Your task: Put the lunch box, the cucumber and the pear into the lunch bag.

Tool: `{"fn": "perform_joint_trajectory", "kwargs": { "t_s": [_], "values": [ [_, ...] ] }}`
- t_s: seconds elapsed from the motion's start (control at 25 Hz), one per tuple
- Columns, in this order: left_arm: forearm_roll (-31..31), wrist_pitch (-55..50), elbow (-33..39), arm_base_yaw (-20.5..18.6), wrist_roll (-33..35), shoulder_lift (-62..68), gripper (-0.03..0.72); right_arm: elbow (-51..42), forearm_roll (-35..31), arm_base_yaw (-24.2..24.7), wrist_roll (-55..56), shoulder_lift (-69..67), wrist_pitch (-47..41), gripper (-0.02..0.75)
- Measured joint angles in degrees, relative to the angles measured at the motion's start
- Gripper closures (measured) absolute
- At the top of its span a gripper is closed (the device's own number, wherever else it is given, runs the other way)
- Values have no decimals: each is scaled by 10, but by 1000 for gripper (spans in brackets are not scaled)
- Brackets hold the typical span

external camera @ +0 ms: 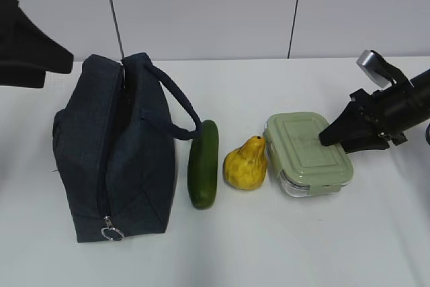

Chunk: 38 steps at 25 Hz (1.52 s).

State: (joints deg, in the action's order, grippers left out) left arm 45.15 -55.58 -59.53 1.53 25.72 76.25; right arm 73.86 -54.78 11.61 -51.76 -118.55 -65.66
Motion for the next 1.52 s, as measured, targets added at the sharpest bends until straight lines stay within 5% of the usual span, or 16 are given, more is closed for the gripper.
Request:
{"fn": "perform_joint_trajectory", "kwargs": {
  "t_s": [0.28,1.12,1.52],
  "values": [
    [-97,-28,-35,-1,-12,83,293,20,1,0,0,0,0,409],
    [-77,-47,-36,27,-17,87,293,60,1,0,8,0,-6,410],
    [-79,-43,-36,27,-16,121,452,60,-20,0,9,0,-6,410]
  ]
}}
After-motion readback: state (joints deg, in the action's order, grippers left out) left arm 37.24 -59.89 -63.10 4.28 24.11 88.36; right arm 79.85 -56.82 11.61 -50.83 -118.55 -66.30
